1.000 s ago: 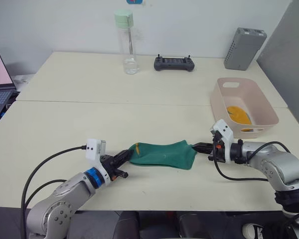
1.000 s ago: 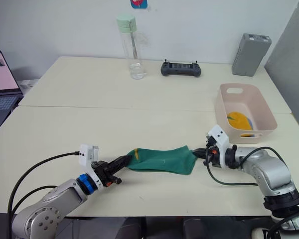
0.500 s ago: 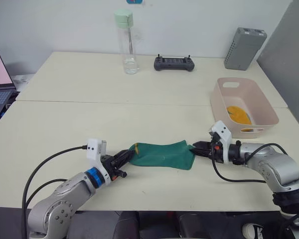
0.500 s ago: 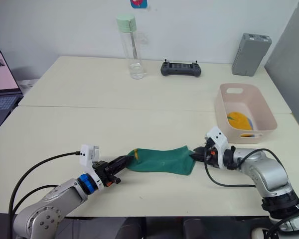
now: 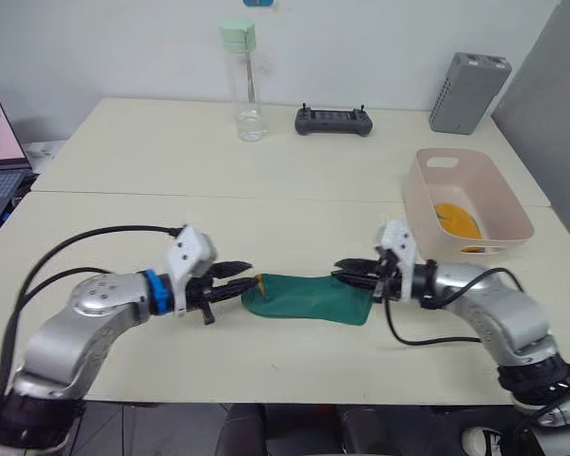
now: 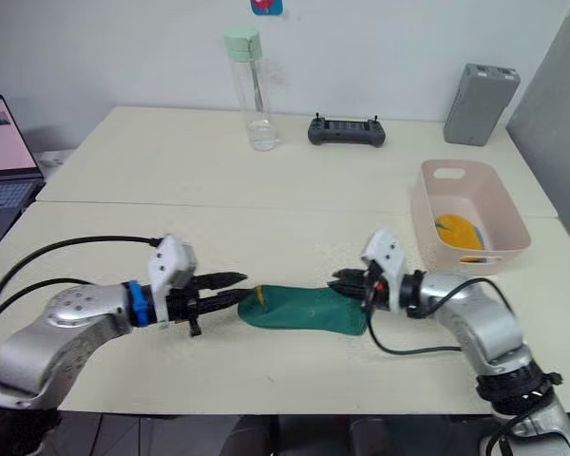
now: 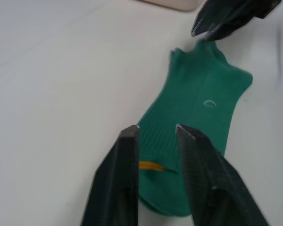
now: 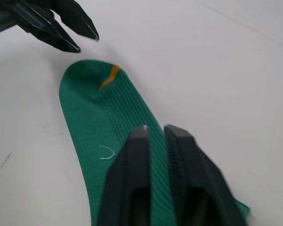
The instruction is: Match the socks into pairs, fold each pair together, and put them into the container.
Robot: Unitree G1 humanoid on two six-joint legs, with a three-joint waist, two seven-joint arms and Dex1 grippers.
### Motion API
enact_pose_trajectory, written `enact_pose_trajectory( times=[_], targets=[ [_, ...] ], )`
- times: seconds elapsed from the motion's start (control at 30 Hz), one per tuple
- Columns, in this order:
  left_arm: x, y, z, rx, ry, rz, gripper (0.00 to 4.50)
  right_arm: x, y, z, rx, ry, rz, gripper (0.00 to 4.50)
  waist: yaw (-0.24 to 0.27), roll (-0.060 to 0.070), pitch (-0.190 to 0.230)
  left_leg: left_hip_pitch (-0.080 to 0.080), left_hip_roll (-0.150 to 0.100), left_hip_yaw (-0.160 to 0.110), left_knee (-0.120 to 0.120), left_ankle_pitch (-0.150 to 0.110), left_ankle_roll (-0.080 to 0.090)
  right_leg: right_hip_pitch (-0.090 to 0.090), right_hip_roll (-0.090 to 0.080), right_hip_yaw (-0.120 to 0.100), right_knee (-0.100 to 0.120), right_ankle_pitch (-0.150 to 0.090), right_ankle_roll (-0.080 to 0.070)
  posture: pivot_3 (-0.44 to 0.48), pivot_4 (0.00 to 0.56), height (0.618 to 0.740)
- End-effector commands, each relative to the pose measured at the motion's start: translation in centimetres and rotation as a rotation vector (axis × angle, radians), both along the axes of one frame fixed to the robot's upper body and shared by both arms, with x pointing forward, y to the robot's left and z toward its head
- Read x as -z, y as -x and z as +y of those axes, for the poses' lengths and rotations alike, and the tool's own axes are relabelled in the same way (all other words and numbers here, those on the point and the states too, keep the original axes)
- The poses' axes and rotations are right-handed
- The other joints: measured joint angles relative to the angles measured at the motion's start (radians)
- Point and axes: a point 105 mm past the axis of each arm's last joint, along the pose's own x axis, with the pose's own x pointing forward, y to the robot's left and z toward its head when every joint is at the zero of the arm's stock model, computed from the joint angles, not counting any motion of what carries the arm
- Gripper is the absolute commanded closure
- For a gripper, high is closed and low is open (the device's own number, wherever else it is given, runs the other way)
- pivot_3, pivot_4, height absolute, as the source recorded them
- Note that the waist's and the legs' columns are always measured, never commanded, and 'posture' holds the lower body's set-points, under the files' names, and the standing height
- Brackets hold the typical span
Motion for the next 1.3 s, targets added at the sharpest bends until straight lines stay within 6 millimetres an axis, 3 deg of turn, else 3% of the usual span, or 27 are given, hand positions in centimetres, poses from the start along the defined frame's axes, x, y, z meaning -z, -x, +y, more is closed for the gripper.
enact_pose_trajectory(
  times=[0.03, 0.27, 0.37, 0.57, 0.9, 1.03, 1.13, 1.3],
  targets=[
    [1.6, -0.3, -0.4, 0.059, -0.054, -0.030, 4.48, 0.7, -0.2, 0.0, -0.016, 0.051, -0.052, 4.50, 0.003, 0.000, 0.000, -0.001, 0.000, 0.000, 0.000, 0.000, 0.000, -0.001, 0.000, 0.000, 0.001, 0.000, 0.000, 0.000, 0.150, 0.740],
    [3.6, -0.2, 1.6, 0.025, -0.100, -0.004, 4.48, 3.9, 0.9, -4.3, 0.045, 0.168, -0.002, 4.50, 0.012, 0.000, 0.000, -0.004, 0.001, -0.004, -0.006, 0.000, 0.000, -0.005, 0.003, -0.003, 0.004, 0.000, -0.001, 0.000, 0.150, 0.740],
    [3.3, 0.4, 1.5, 0.032, -0.066, 0.007, 4.48, 3.3, 1.5, -5.5, 0.066, 0.151, 0.013, 4.50, 0.011, 0.000, 0.000, -0.003, 0.001, -0.005, -0.006, 0.000, 0.000, -0.004, 0.003, -0.004, 0.004, -0.001, 0.001, 0.000, 0.150, 0.740],
    [1.7, 1.2, 0.6, 0.054, 0.001, 0.008, 4.48, 0.2, 1.2, -6.0, 0.183, -0.027, 0.079, 4.50, 0.009, 0.000, 0.000, 0.000, 0.001, -0.006, -0.002, 0.000, 0.000, 0.001, 0.002, -0.004, 0.004, -0.002, 0.004, 0.000, 0.150, 0.740],
    [0.1, 1.4, -0.4, 0.098, 0.018, -0.035, 4.50, 3.1, 0.2, -6.1, 0.250, 0.105, 0.150, 1.10, 0.009, 0.000, 0.000, 0.000, 0.001, -0.005, 0.003, 0.000, 0.000, 0.002, 0.002, -0.003, 0.004, -0.003, 0.002, 0.000, 0.150, 0.740],
    [0.3, 1.4, -0.4, 0.094, 0.013, -0.030, 4.50, 3.3, 0.7, -5.1, 0.231, 0.090, 0.183, 1.10, 0.008, 0.000, 0.000, 0.000, 0.001, -0.005, 0.003, 0.000, 0.000, 0.002, 0.002, -0.003, 0.004, -0.002, 0.003, 0.000, 0.150, 0.740],
    [0.3, 1.6, -0.5, 0.098, 0.014, -0.031, 4.50, 2.9, 1.3, -4.3, 0.192, 0.053, 0.196, 1.69, 0.008, 0.000, 0.000, 0.000, 0.001, -0.005, 0.003, 0.000, 0.000, 0.002, 0.002, -0.003, 0.005, -0.002, 0.005, 0.000, 0.150, 0.740],
    [0.0, 1.2, -1.0, 0.103, 0.020, -0.049, 4.50, 2.7, 1.5, -4.3, 0.199, 0.023, 0.223, 3.55, 0.009, 0.000, 0.000, 0.000, 0.001, -0.005, 0.003, 0.000, 0.000, 0.002, 0.002, -0.003, 0.005, -0.002, 0.005, 0.000, 0.150, 0.740]
  ],
)
